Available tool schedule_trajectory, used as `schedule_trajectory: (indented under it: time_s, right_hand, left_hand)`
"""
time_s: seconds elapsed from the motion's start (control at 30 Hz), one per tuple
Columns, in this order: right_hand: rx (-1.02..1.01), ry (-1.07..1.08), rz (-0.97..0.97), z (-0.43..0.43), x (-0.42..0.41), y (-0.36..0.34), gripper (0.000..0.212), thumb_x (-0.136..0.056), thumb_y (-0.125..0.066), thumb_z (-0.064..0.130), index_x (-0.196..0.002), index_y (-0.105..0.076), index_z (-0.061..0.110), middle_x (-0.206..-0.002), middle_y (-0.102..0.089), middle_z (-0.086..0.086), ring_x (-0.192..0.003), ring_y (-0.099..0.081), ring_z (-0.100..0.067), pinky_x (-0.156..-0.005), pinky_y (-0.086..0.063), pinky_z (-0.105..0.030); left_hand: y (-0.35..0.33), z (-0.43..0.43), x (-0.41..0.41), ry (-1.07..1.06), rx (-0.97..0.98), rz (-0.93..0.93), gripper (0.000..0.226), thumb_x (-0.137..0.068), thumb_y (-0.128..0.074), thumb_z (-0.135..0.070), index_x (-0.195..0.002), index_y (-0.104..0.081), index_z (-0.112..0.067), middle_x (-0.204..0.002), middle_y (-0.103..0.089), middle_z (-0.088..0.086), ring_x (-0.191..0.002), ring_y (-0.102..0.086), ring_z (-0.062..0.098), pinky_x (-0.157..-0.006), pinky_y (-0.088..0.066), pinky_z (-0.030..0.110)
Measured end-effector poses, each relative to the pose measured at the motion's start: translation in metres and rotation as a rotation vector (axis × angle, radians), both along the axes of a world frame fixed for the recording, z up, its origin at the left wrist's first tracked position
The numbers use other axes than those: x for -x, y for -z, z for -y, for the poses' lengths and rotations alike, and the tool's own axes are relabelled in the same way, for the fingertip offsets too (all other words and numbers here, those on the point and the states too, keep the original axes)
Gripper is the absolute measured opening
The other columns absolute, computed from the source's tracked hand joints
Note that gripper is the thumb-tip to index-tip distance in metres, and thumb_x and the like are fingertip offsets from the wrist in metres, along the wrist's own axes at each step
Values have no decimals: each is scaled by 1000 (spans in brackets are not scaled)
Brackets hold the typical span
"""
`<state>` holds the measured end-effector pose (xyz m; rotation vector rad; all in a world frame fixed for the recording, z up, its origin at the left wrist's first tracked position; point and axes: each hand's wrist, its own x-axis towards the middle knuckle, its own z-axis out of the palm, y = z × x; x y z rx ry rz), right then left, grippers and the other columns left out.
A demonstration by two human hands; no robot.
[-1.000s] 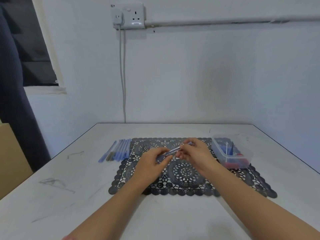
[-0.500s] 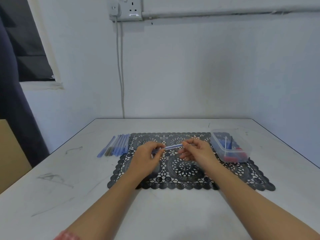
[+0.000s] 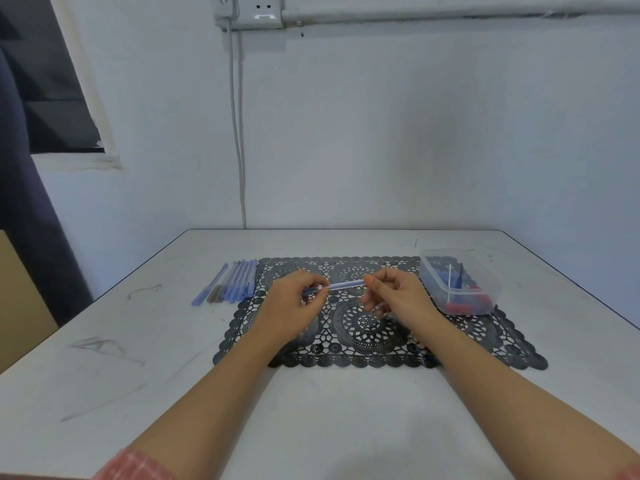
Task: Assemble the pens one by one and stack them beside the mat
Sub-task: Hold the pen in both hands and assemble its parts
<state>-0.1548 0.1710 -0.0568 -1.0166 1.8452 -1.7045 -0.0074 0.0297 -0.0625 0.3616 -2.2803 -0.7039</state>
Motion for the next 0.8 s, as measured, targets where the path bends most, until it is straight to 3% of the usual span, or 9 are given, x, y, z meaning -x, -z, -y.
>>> schedule_trajectory:
  time_s: [0.17,0.5,0.67,0.8]
  right_hand:
    - [-55,-19,-89,1,1,1,16,-89,-60,17,-79,-60,5,-66,-68,-7,-60,-63,-20,-51,-49,-27]
    - [-97,4,-240,0,6,-2,9,-88,-59,8,-80,-57,7,-70,-69,-11,-62,-60,-28,-64,-52,-44]
    - [-1,-8,-213,3,7,-2,10,-85,-59,-3,-83,-55,6,-72,-68,-11,-69,-66,-27,-61,-53,-34]
    - [114,-56,-56,7,7,2,10,-82,-61,-2,-82,-58,7,-68,-66,-6,-66,-64,-25,-56,-52,-31]
  left_hand:
    - [2,-1,0,-69,36,39,16,-84,-64,-37,-94,-71,-28,-80,-68,-10,-78,-61,4,-74,-53,31]
    - [0,-2,5,-119,176,68,25,-84,-58,-51,-93,-71,-31,-62,-60,-8,-57,-51,5,-51,-38,23]
    - [-3,1,7,-108,192,65,25,-86,-56,-50,-94,-72,-32,-62,-63,-7,-55,-52,6,-50,-43,25]
    - [-2,5,9,-124,215,67,24,-86,-55,-51,-92,-71,-34,-64,-64,-9,-56,-53,4,-50,-43,24]
